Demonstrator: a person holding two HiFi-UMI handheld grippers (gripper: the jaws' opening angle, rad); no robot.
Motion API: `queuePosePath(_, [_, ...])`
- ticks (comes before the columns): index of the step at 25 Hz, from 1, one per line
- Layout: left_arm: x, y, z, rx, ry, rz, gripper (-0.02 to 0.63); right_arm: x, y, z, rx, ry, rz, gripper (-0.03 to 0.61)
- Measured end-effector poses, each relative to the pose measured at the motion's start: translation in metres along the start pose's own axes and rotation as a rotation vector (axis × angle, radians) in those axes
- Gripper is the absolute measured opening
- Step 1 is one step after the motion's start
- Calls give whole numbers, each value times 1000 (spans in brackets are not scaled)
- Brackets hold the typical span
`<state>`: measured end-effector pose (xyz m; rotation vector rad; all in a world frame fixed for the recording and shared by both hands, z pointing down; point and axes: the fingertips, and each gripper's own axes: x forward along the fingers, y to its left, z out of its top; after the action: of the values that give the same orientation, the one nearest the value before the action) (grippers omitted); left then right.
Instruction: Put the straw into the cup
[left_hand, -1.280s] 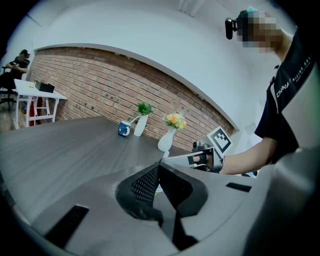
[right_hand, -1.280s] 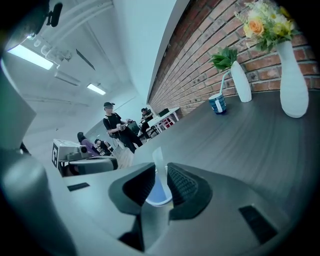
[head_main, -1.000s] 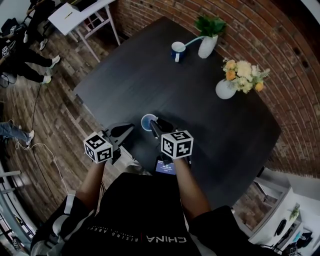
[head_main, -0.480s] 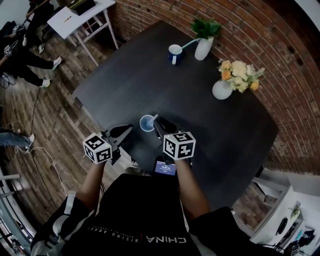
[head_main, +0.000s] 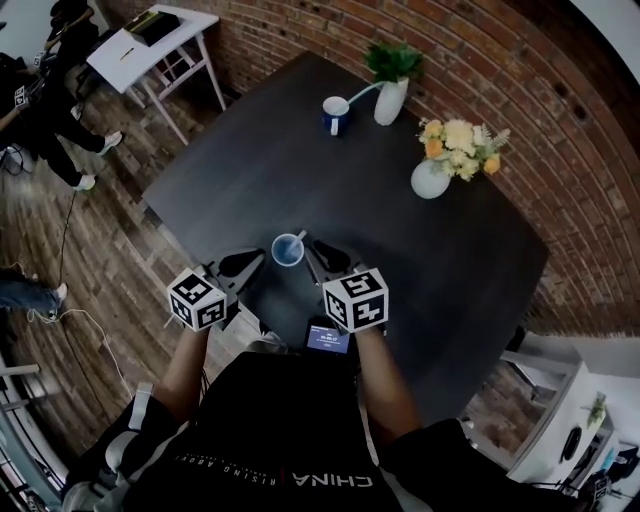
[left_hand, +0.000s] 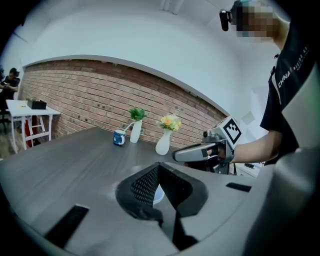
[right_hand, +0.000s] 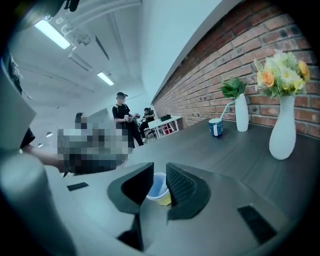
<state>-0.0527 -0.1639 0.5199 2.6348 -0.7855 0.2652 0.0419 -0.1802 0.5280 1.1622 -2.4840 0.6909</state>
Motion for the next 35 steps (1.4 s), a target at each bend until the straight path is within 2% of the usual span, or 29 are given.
queuePosePath(3, [2,-4,5,22,-7,3,3,-8,3,-1,-46,3,-18,80])
queuePosePath(5, [2,-5,7,34,-10,4,3,-12,1,-1,-60,-1,-39,6])
queuePosePath(16, [1,-11,6,33,-3,-14,3,-21,-1,-6,-58,5,-71,6])
queuePosePath(26, [5,-24,-4,72,34,48,3,-39,-1,-20,-87,20,-54,6])
queuePosePath(30, [-5,-37,-14,45,29,82,3,-46,-1,-36,-107,46,-38,6])
queuePosePath(35, [-27,-58,-38,18,27,58,3,-53,11,-52,-127,49,-56,6])
